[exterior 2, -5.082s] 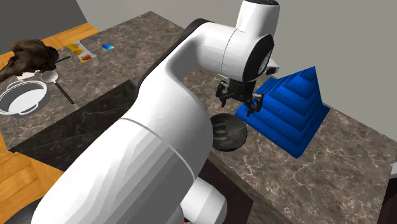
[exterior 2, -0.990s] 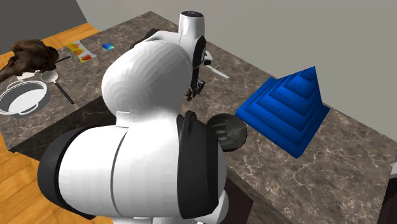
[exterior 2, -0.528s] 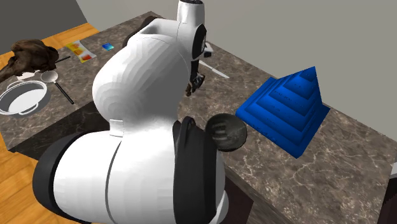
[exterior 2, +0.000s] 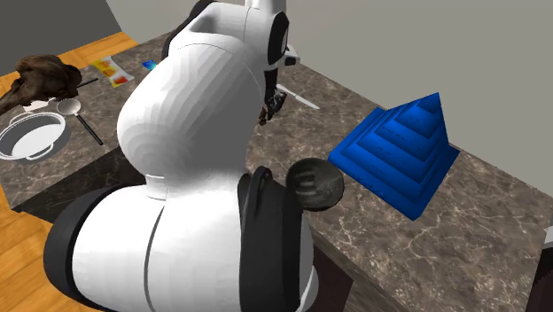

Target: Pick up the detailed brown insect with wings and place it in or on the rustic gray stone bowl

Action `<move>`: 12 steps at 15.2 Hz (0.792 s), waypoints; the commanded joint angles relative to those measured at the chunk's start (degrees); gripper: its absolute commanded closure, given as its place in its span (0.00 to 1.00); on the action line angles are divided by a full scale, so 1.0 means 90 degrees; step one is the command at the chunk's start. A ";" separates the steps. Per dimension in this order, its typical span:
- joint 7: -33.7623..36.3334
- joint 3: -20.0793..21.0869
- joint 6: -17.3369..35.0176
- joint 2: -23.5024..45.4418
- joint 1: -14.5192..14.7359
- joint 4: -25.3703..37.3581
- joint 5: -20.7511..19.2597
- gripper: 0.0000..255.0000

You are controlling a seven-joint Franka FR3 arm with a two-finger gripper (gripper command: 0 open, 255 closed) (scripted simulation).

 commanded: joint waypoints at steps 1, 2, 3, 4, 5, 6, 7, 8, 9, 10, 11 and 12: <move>-0.0136 -0.0115 -0.0114 -0.0191 -0.0029 -0.0094 -0.0004 1.00; -0.0278 -0.0226 -0.0158 -0.0374 -0.0056 -0.0251 -0.0013 1.00; -0.0419 -0.0338 -0.0205 -0.0553 -0.0085 -0.0400 -0.0029 1.00; -0.0558 -0.0453 -0.0254 -0.0727 -0.0114 -0.0543 -0.0055 1.00; -0.0696 -0.0568 -0.0306 -0.0897 -0.0146 -0.0678 -0.0088 1.00; -0.0832 -0.0686 -0.0359 -0.1062 -0.0179 -0.0807 -0.0130 1.00; -0.0969 -0.0804 -0.0414 -0.1222 -0.0216 -0.0929 -0.0178 1.00; -0.1106 -0.0924 -0.0470 -0.1377 -0.0255 -0.1044 -0.0234 1.00; -0.1242 -0.1045 -0.0528 -0.1527 -0.0296 -0.1152 -0.0297 1.00; -0.1380 -0.1166 -0.0586 -0.1672 -0.0344 -0.1253 -0.0364 1.00; -0.1517 -0.1290 -0.0645 -0.1811 -0.0391 -0.1347 -0.0440 1.00; -0.1654 -0.1416 -0.0705 -0.1944 -0.0441 -0.1434 -0.0521 1.00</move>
